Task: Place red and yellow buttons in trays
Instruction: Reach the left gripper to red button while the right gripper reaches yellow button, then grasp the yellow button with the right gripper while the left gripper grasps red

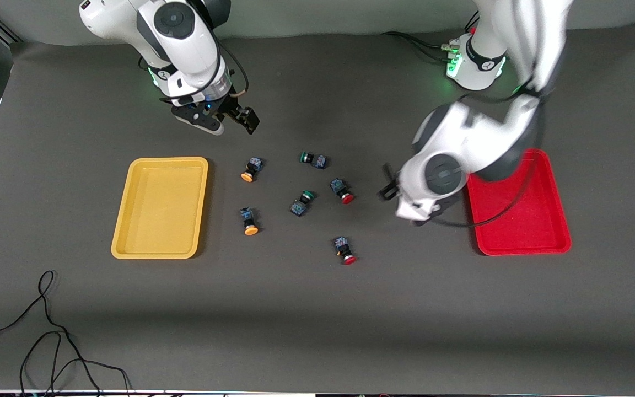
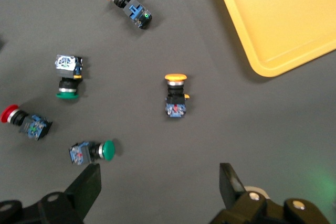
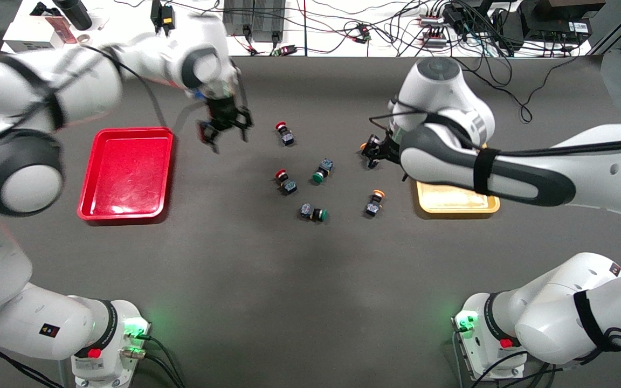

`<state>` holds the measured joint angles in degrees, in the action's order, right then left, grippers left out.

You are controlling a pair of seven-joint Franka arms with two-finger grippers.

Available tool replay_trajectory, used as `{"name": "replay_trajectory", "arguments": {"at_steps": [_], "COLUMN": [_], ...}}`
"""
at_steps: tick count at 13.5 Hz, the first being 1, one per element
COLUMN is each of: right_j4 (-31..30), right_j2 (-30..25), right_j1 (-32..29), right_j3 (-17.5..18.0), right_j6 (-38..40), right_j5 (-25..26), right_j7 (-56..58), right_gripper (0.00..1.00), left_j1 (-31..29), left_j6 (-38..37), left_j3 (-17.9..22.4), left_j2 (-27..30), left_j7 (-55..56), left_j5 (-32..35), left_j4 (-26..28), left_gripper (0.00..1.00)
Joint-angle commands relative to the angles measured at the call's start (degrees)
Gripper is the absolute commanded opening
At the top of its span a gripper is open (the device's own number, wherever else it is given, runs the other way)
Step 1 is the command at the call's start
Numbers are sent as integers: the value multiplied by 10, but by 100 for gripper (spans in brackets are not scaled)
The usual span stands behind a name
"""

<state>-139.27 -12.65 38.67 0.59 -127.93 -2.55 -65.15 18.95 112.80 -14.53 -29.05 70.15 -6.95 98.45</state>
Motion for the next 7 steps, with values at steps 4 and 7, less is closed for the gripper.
{"name": "replay_trajectory", "arguments": {"at_steps": [4, 7], "right_j4": [-70, -69], "right_j2": [144, 234], "right_j1": [2, 1], "right_j3": [-3, -4], "right_j6": [-232, -324], "right_j5": [1, 1], "right_j7": [-10, -16], "right_gripper": [100, 100], "left_j1": [8, 34], "left_j6": [149, 192], "left_j3": [-53, -57], "left_j2": [-93, -116], "left_j7": [174, 208], "left_j5": [-17, -16], "left_j4": [-28, -39], "left_gripper": [100, 100]}}
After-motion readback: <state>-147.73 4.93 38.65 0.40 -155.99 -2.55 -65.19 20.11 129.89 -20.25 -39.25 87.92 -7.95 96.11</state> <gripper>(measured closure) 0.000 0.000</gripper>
